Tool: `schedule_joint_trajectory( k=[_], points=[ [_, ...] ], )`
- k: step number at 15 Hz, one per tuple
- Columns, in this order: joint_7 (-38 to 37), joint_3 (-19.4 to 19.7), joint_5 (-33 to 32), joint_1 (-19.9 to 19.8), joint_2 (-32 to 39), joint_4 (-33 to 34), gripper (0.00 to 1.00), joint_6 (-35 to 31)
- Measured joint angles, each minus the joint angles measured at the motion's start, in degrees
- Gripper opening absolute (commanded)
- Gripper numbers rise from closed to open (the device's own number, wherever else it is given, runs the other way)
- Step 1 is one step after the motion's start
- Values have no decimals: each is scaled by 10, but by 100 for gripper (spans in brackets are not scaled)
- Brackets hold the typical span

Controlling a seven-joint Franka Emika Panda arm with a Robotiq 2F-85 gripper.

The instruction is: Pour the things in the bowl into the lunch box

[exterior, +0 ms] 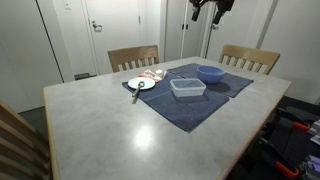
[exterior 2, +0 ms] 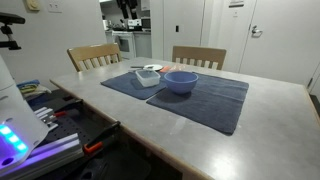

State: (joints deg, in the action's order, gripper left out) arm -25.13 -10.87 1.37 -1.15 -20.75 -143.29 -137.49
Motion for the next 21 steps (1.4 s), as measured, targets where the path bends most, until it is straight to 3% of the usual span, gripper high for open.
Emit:
schedule_joint_trajectory(
  k=[15,21],
  points=[
    [0,1,0,0,0,0,100,1],
    [31,35,-12,-1,0,2,100,2]
  ],
)
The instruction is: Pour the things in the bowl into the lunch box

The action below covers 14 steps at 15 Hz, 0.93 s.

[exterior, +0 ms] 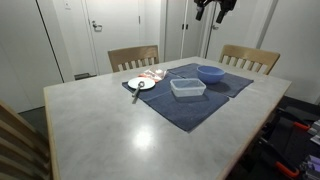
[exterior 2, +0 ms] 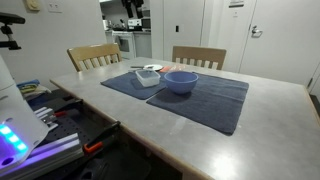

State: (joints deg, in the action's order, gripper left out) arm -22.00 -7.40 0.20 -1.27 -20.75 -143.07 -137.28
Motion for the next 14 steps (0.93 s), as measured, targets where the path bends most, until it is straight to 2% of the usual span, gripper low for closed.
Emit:
schedule_joint_trajectory(
  k=[6,14],
  points=[
    [47,40,-39,-16,1,13,100,8],
    [176,101,-43,-20,35,41,100,17]
  ],
)
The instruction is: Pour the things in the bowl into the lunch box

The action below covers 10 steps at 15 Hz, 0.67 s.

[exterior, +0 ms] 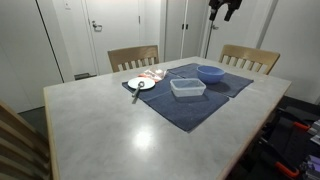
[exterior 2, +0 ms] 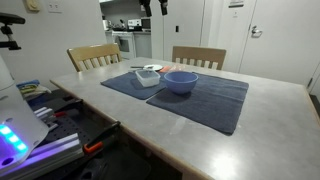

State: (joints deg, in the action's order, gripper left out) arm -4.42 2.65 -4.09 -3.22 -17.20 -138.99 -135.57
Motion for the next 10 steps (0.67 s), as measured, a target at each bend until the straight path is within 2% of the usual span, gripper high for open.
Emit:
schedule_joint_trajectory(
  k=[4,10],
  points=[
    [5,4,1,1,26,20,100,15],
    [5,5,1,1,26,22,100,16]
  ],
)
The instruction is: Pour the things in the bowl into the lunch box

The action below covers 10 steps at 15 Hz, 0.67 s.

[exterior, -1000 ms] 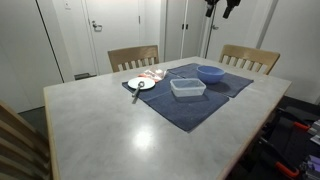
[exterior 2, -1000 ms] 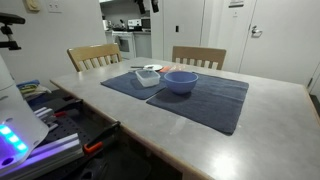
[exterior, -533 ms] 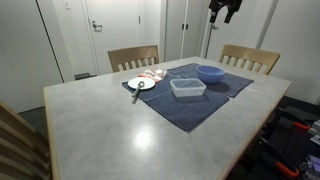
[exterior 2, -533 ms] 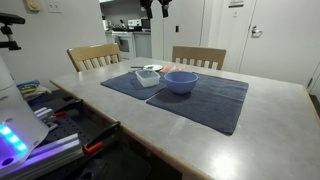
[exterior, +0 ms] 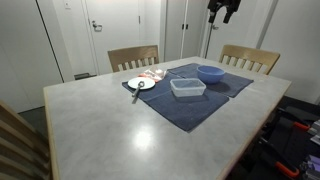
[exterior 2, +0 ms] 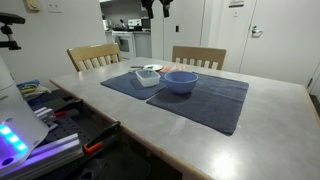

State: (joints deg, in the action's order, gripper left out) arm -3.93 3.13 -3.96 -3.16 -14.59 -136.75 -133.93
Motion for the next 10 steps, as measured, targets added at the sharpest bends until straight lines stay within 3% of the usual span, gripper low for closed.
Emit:
schedule_joint_trajectory(
  k=[10],
  points=[
    [29,39,-9,-22,15,-2,100,-2]
  ],
)
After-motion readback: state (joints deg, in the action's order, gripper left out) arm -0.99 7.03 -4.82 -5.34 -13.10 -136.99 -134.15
